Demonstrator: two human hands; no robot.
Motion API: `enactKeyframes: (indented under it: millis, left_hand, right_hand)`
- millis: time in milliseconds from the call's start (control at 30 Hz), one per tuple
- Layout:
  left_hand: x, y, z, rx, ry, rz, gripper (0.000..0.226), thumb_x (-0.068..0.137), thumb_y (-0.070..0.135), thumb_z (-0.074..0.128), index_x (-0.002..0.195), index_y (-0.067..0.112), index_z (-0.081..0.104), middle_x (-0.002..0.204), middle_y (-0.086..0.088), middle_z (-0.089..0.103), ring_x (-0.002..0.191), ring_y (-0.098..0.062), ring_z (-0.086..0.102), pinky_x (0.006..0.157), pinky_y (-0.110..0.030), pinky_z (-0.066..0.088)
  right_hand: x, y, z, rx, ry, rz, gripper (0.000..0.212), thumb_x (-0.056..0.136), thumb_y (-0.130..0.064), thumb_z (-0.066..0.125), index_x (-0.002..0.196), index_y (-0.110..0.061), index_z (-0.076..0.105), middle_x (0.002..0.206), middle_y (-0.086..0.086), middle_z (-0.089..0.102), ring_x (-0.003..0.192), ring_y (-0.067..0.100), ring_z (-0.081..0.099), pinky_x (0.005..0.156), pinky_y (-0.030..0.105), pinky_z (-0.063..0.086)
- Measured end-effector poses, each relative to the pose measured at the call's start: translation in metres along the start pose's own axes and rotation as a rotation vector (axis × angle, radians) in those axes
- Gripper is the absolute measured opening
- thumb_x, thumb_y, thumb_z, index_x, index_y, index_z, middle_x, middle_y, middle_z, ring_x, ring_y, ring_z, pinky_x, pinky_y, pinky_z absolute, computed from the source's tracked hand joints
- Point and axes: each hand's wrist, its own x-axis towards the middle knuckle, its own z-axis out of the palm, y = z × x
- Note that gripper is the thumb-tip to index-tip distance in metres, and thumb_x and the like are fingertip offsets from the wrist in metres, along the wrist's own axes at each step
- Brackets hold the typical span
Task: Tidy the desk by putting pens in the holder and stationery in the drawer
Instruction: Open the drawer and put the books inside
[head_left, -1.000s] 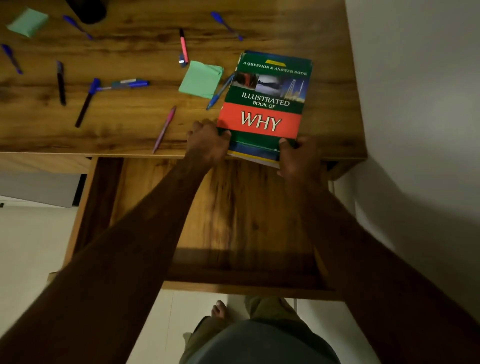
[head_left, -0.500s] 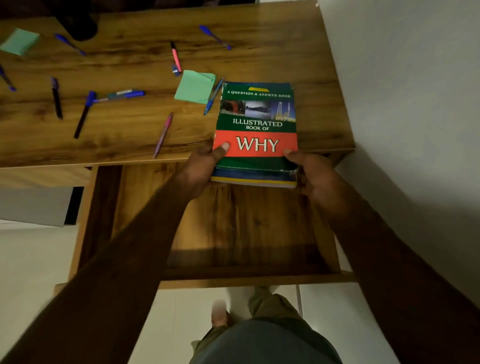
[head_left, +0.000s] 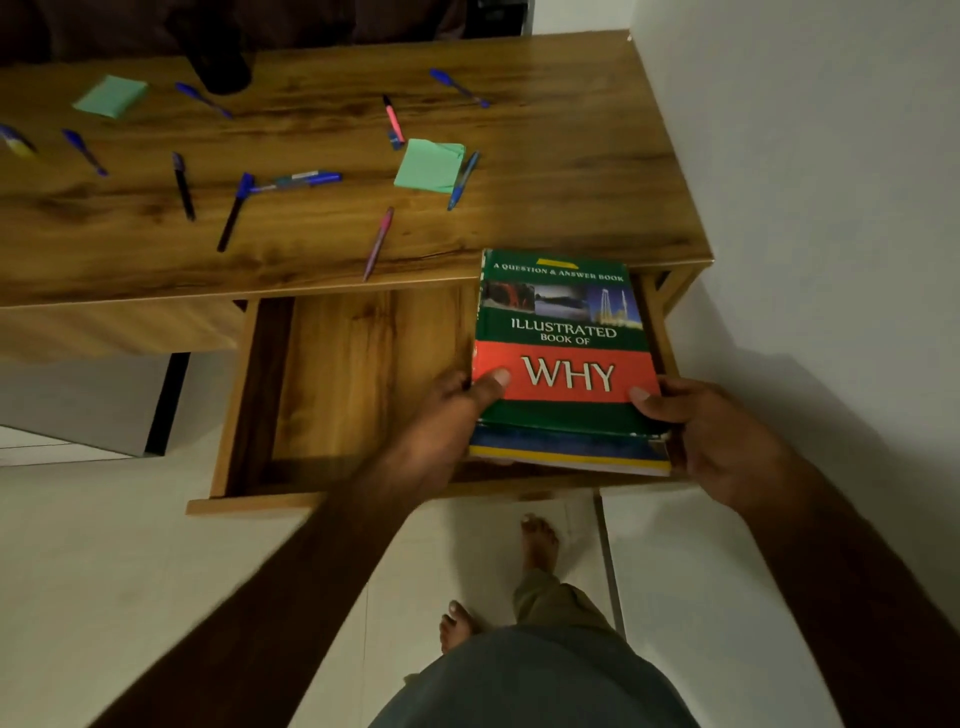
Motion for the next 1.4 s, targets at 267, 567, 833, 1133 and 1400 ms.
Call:
enactKeyframes:
  millis: [267,567,833,1133,1400]
  left_hand:
    - [-0.026,-0.017,0.001,-0.015,-0.078,-0.139,0.023,0.098,0.030,0.058,0.117,0.018,0.065,0.107,-0.004,0.075,0.090,-0.020,0.071,0.072,-0.037,0.059]
    - [0.014,-0.015,0.011,0.012,-0.030,-0.156,0.016,0.098,0.033,0.058,0.107,0.021,0.061,0.100,-0.004,0.072,0.079,-0.021,0.073,0.055,-0.033,0.060]
    - [0.089,-0.035,0.019,-0.041,0.087,-0.247,0.050,0.079,0.048,0.073,0.121,0.024,0.059,0.114,-0.010,0.071,0.101,-0.033,0.071,0.086,-0.057,0.057]
    - [0.132,-0.073,0.027,0.002,0.060,-0.274,0.041,0.089,0.043,0.063,0.125,0.023,0.060,0.123,-0.008,0.068,0.113,-0.033,0.064,0.097,-0.061,0.049]
    - [0.150,-0.112,0.029,0.105,0.015,-0.303,0.056,0.081,0.052,0.064,0.132,0.032,0.055,0.128,-0.001,0.066,0.119,-0.027,0.061,0.106,-0.057,0.044]
  right_hand:
    - [-0.027,0.026,0.001,-0.019,0.101,0.073,0.028,0.088,-0.022,0.071,0.115,-0.013,0.069,0.102,0.009,0.078,0.098,0.031,0.074,0.092,0.050,0.057]
    - [0.015,0.007,-0.004,-0.012,0.139,0.121,0.030,0.085,-0.016,0.074,0.113,-0.008,0.069,0.100,0.013,0.078,0.092,0.034,0.075,0.080,0.048,0.061]
    - [0.076,-0.013,0.000,-0.118,0.196,0.146,0.021,0.092,-0.017,0.071,0.112,-0.013,0.064,0.104,0.006,0.069,0.094,0.026,0.064,0.088,0.043,0.052]
    - [0.118,0.022,0.016,-0.282,0.253,0.114,0.034,0.093,-0.043,0.058,0.113,-0.016,0.062,0.106,0.003,0.068,0.096,0.022,0.064,0.088,0.039,0.054]
    - [0.119,0.041,0.019,-0.376,0.281,0.227,0.070,0.080,-0.051,0.069,0.136,-0.019,0.040,0.115,0.006,0.063,0.104,0.029,0.064,0.094,0.052,0.054]
